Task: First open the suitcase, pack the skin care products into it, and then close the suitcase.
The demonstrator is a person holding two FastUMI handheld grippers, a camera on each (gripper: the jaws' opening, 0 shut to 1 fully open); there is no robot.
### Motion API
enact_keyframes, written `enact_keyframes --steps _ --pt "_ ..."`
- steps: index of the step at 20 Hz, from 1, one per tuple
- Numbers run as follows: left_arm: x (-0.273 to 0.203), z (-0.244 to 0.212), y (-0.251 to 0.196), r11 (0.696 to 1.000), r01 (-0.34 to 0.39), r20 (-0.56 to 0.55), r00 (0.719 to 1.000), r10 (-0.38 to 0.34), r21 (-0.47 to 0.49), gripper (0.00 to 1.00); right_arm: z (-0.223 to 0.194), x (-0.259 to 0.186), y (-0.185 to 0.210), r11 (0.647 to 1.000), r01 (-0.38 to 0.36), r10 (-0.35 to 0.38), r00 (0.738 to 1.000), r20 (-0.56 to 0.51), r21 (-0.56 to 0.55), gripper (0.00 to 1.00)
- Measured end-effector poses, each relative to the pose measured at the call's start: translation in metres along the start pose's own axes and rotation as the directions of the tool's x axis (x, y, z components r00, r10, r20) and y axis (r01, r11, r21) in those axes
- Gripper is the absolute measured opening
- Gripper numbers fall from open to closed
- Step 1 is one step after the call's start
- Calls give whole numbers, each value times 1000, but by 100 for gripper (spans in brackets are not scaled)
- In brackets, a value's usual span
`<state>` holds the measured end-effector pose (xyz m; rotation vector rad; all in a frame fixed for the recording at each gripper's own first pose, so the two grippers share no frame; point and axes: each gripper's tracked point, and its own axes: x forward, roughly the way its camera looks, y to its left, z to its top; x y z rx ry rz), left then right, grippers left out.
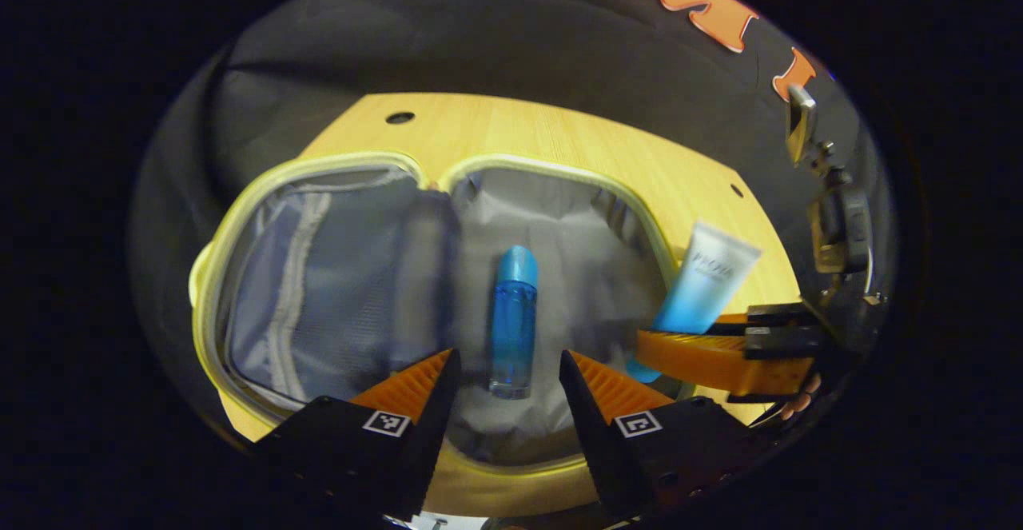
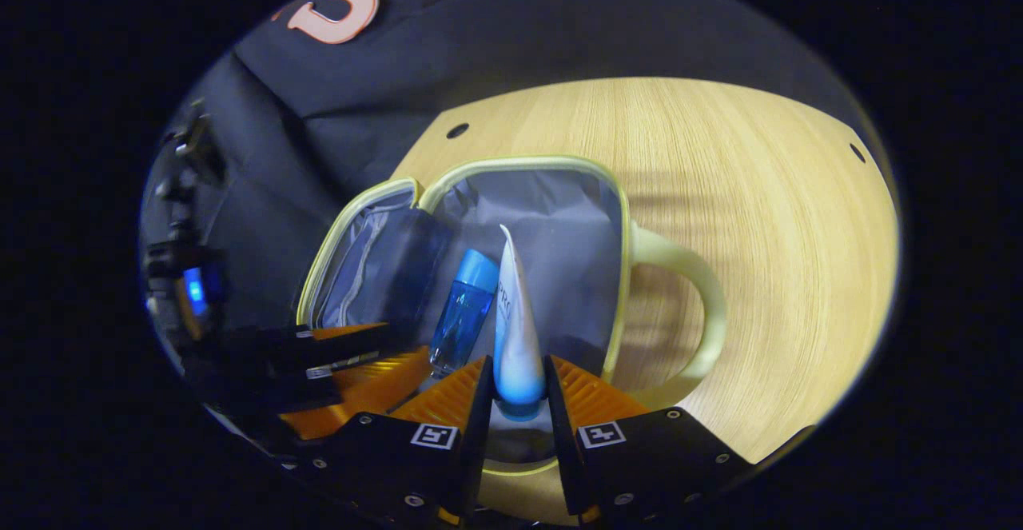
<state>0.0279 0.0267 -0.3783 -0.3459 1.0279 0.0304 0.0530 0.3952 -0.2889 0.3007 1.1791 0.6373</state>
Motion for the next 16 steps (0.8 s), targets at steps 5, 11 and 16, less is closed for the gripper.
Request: enact_keyframes --steps 5,11,16 --pt "-68 38 99 985 -133 174 973 151 -112 90 -4 19 3 998 61 -59 996 -70 28 41" --pt "-96 33 244 911 -233 186 933 308 -340 88 -5 21 0 993 114 -112 992 -65 28 43" --pt "-92 35 328 830 -185 180 930 321 -526 93 14 -10 -3 994 97 -99 994 39 45 58"
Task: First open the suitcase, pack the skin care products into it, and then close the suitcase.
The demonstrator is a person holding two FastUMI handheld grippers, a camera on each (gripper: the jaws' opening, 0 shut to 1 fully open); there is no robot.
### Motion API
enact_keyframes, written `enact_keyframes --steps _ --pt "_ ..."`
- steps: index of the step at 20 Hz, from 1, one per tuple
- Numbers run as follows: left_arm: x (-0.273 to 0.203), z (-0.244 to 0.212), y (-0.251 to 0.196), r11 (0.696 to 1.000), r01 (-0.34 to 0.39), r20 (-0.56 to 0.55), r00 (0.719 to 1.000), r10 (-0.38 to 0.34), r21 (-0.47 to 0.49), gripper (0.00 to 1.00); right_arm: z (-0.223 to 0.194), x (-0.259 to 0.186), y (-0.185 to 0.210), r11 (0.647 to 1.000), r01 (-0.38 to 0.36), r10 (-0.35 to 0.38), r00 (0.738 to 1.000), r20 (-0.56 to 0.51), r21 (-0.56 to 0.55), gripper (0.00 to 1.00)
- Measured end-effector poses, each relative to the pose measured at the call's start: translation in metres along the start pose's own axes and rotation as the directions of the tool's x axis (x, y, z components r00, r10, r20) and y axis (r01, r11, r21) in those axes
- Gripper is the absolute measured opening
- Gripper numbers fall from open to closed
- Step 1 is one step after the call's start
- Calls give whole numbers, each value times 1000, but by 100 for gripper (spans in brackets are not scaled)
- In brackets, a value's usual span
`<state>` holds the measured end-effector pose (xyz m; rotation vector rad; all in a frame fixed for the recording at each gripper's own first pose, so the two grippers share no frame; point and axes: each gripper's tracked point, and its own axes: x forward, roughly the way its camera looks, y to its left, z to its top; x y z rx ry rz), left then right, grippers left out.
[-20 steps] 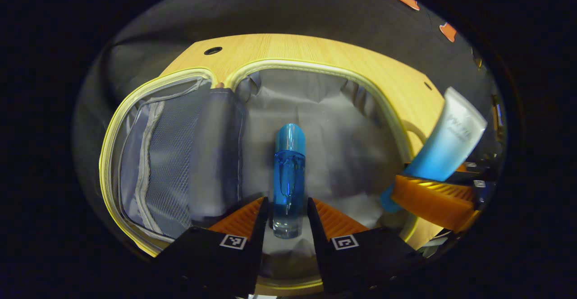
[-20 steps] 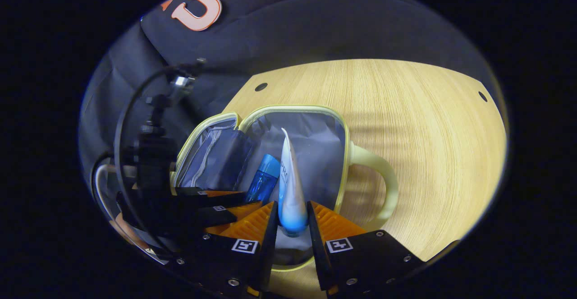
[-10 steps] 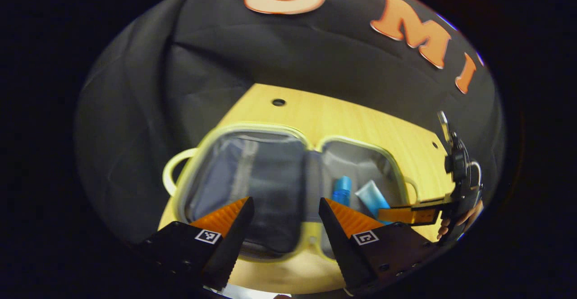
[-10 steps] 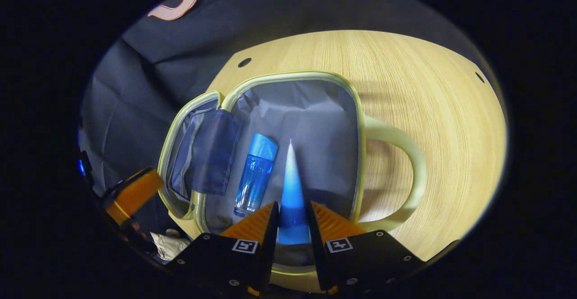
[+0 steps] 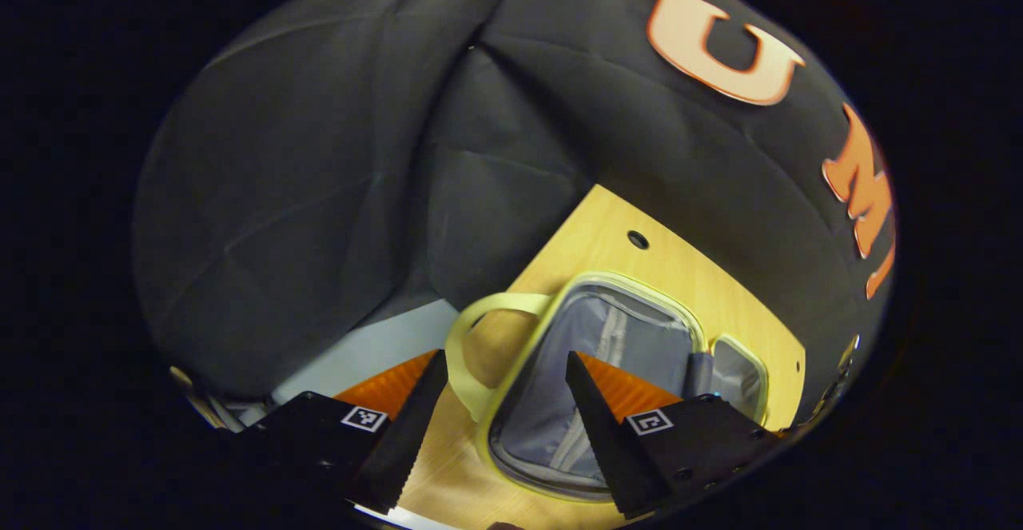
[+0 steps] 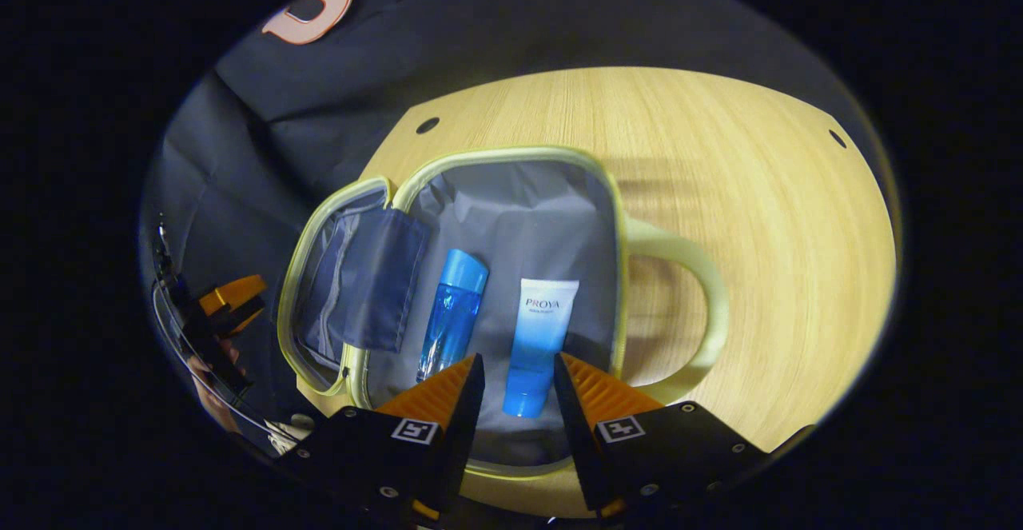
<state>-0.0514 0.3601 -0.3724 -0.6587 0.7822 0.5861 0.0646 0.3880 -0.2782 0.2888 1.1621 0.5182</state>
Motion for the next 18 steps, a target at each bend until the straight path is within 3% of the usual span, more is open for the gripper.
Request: enact_keyframes --steps 1,2,4,9,12,14,15,17,18 --pt "6 5 9 999 -2 -4 1000 1 -36 93 6 -8 -4 1000 3 -3 1000 27 7 58" --pt "10 8 16 998 -3 -11 1000 3 -70 97 13 -14 -8 1000 7 -7 998 55 14 66" --pt "23 5 31 989 -11 -50 999 3 -149 93 23 -29 -19 1000 18 -21 994 108 24 71" --pt "45 -9 51 939 -3 -141 989 -48 -345 93 47 -70 -47 998 62 -67 970 234 29 84" --pt "61 -23 43 923 36 -185 976 -115 -384 45 57 -91 -57 997 64 -71 951 300 33 86" --pt "54 -22 45 930 52 -214 967 -138 -365 24 63 -103 -64 997 68 -77 938 338 38 87" --pt "56 -26 40 940 71 -208 967 -147 -334 16 65 -107 -66 997 71 -80 932 353 39 87" --pt "53 -17 35 967 104 -157 977 -143 -231 12 70 -116 -71 996 80 -85 919 384 29 87" --pt "50 -13 29 976 115 -149 978 -144 -185 5 73 -121 -75 996 90 -89 912 401 17 87"
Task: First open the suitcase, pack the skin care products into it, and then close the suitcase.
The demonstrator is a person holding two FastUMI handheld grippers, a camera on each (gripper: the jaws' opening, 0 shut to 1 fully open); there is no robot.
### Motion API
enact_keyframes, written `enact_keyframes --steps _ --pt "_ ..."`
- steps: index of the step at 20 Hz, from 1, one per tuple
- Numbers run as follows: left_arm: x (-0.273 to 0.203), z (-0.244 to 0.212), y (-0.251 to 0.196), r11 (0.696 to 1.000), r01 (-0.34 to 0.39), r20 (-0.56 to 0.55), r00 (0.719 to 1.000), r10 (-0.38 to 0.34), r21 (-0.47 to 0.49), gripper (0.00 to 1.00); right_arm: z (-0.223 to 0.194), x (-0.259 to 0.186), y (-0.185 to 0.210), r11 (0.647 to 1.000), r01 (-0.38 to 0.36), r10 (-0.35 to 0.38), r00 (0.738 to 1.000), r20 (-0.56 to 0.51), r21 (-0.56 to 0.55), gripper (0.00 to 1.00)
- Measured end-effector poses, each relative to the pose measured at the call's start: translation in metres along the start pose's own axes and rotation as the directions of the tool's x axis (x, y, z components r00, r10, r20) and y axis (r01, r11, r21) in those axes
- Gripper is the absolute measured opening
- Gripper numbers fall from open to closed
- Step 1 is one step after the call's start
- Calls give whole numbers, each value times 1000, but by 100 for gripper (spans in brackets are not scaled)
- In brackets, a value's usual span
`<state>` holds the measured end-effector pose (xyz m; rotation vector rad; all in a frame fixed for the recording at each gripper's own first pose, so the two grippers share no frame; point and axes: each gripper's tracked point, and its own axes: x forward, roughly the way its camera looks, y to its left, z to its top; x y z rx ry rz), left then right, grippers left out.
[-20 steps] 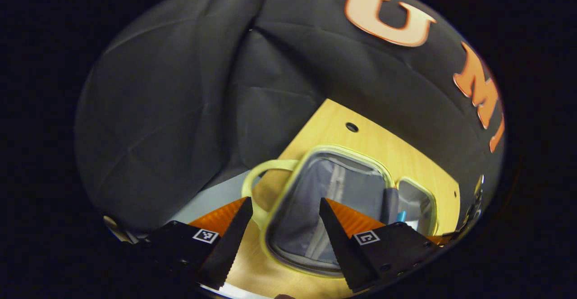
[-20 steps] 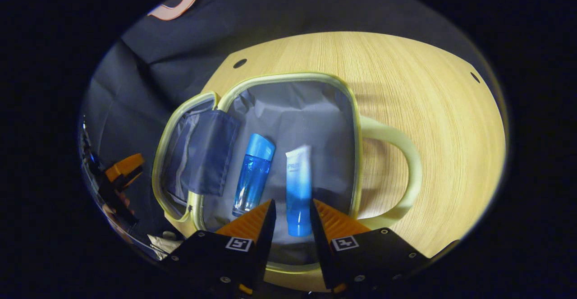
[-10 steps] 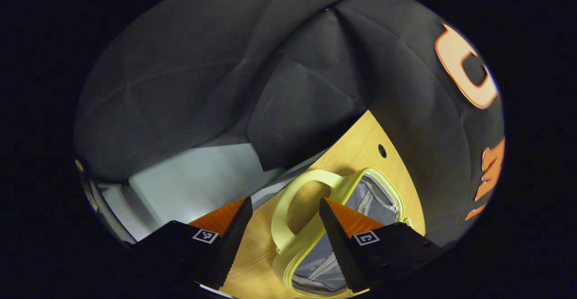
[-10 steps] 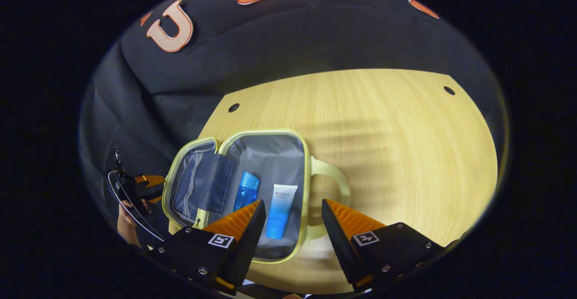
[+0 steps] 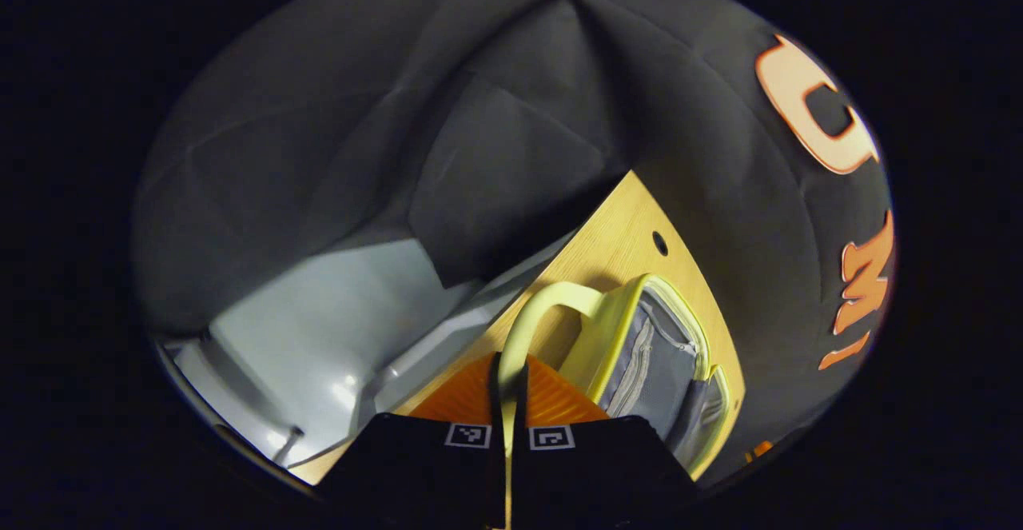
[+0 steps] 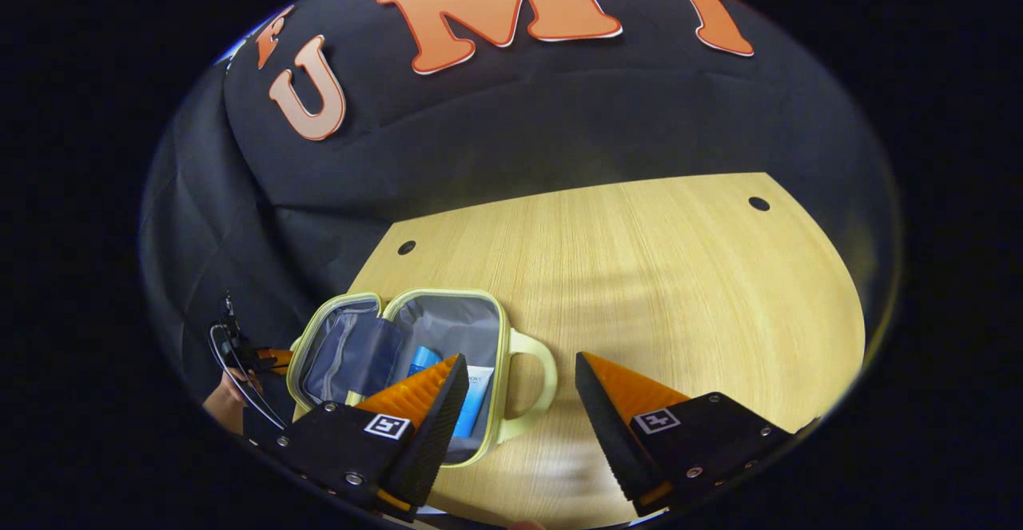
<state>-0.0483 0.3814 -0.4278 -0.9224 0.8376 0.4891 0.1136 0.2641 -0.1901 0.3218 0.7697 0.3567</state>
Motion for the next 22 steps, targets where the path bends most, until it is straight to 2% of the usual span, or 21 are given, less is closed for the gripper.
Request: enact_keyframes --steps 2,4,8,11,17,22 --pt "-20 9 -17 993 2 46 999 -8 116 3 8 -4 -5 999 7 -6 999 36 -33 87" --pt "-43 23 -37 974 9 107 994 -34 226 2 15 -12 -9 998 15 -11 998 64 -69 86" --pt "-95 39 -88 936 33 180 978 -102 350 2 21 -20 -18 992 16 -5 996 90 -127 87" --pt "-124 36 -134 918 97 215 958 -191 385 2 24 -23 -24 990 -4 17 996 91 -143 87" --pt "-186 2 -218 886 189 242 919 -312 423 2 41 -31 -39 989 -59 77 988 133 -136 87" --pt "-212 -54 -311 823 295 198 880 -432 485 2 44 -39 -63 984 -77 101 983 150 -158 87"
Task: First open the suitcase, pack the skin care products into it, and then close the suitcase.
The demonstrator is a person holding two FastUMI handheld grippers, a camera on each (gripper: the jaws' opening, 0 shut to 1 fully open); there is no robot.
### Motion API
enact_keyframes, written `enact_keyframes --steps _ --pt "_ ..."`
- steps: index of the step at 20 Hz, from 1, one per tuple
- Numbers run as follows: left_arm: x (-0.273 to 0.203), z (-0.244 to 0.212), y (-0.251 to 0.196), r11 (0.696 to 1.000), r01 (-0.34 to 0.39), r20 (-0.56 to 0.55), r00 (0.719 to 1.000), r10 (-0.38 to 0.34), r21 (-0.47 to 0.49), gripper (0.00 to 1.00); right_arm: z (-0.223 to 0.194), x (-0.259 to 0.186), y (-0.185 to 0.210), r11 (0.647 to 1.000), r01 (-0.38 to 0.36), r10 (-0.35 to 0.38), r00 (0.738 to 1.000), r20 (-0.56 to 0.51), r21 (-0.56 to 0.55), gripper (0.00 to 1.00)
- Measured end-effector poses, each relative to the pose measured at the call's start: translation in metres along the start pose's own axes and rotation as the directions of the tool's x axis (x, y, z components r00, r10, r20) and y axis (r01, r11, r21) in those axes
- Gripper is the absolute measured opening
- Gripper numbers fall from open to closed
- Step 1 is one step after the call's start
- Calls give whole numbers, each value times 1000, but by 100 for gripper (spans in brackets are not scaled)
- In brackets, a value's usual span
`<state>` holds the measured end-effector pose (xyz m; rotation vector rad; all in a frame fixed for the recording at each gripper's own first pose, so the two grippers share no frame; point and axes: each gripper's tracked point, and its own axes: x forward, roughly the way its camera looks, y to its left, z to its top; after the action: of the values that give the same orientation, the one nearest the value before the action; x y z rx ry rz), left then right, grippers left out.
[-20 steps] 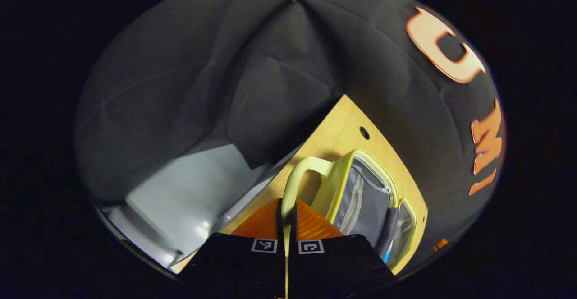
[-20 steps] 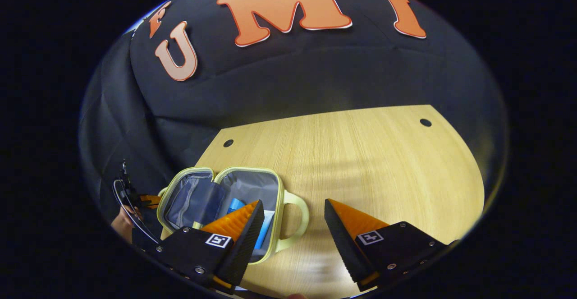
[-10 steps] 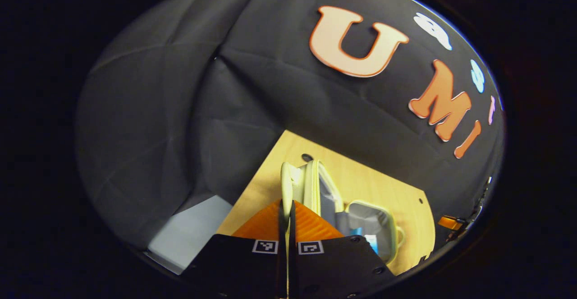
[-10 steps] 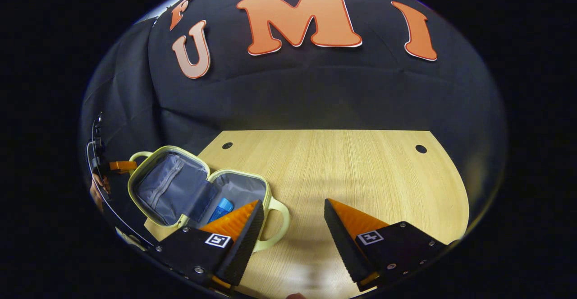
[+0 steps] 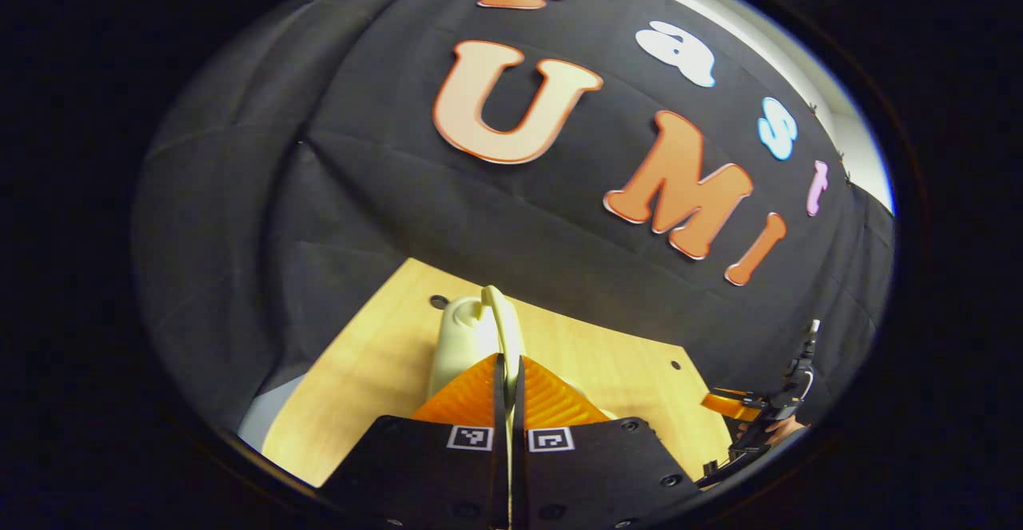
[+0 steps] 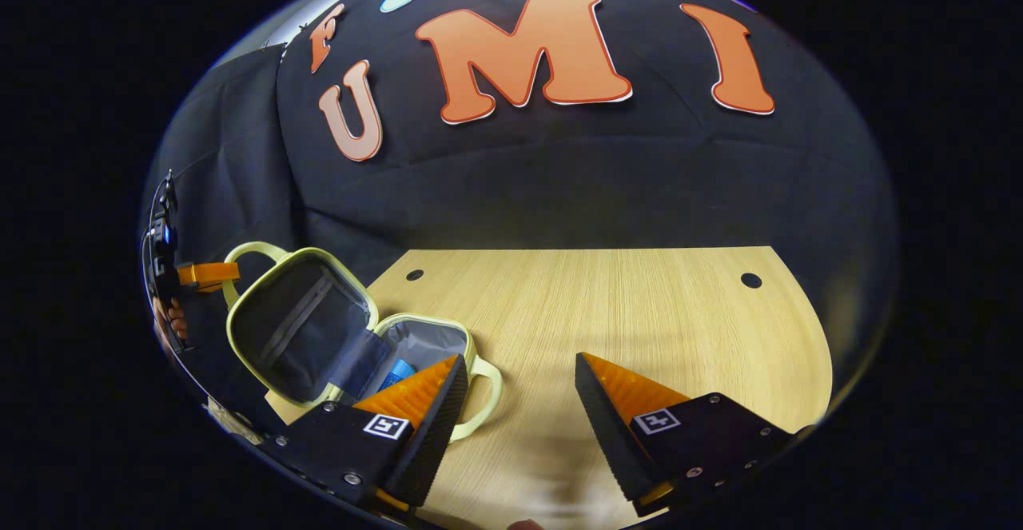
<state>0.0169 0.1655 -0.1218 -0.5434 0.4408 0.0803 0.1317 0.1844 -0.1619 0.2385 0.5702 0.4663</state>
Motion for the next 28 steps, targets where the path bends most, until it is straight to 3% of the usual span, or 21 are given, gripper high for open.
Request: enact_keyframes --steps 6,12,15,18,21,22,24,25,26,28 --pt "34 -53 -116 989 141 -68 988 -139 34 2 -7 -16 -26 1000 9 -10 1000 25 19 87" --pt "67 -118 -175 975 213 -202 959 -197 58 2 -11 -25 -54 998 30 -31 999 33 46 87" --pt "79 -145 -185 969 220 -272 945 -184 110 2 -17 -30 -65 997 59 -61 998 36 48 87" --pt "96 -169 -198 951 212 -326 936 -131 225 2 -26 -36 -65 997 64 -66 997 39 48 87" --pt "111 -194 -212 910 217 -372 925 -77 353 2 -35 -43 -64 997 60 -61 998 29 50 87" --pt "115 -208 -216 890 226 -396 916 -57 396 10 -36 -43 -64 997 64 -65 997 32 49 87" --pt "119 -233 -213 844 233 -419 908 -11 483 11 -34 -46 -67 996 71 -73 996 46 47 87" --pt "117 -245 -218 835 248 -431 902 -14 492 12 -32 -48 -67 996 72 -75 996 56 48 87" --pt "113 -256 -227 838 282 -452 891 -47 467 26 -29 -48 -69 996 79 -82 994 67 49 87" --pt "105 -260 -237 842 309 -452 888 -89 442 25 -26 -51 -74 994 93 -97 992 83 52 87"
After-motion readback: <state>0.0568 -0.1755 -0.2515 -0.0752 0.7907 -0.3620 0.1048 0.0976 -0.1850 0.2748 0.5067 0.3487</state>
